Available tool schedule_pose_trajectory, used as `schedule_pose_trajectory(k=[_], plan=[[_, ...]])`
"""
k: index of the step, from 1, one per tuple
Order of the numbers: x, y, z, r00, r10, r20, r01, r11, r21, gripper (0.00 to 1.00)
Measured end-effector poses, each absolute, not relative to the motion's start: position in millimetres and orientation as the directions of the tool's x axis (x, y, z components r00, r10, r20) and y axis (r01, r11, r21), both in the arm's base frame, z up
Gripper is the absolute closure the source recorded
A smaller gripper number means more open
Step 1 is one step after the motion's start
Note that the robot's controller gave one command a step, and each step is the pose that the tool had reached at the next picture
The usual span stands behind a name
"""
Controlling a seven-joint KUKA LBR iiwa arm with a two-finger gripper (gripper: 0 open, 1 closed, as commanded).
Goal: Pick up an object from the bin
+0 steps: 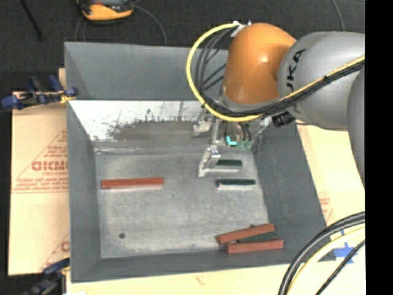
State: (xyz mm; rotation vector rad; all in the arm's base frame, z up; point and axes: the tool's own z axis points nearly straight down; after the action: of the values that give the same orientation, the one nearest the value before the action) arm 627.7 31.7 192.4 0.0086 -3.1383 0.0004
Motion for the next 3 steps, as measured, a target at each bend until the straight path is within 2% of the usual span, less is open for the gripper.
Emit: schedule_pose_trajectory(k=[1, 2, 3], plan=[[629.2, 32, 197, -1.000, -0.005, -0.005, -0.005, 1.000, 0.000, 0.00], [600.3, -127, 94, -0.998, 0.057, -0.033, 0.056, 0.998, 0.014, 1.00], [600.3, -127, 94, -0.998, 0.056, -0.034, 0.056, 0.998, 0.013, 1.00]])
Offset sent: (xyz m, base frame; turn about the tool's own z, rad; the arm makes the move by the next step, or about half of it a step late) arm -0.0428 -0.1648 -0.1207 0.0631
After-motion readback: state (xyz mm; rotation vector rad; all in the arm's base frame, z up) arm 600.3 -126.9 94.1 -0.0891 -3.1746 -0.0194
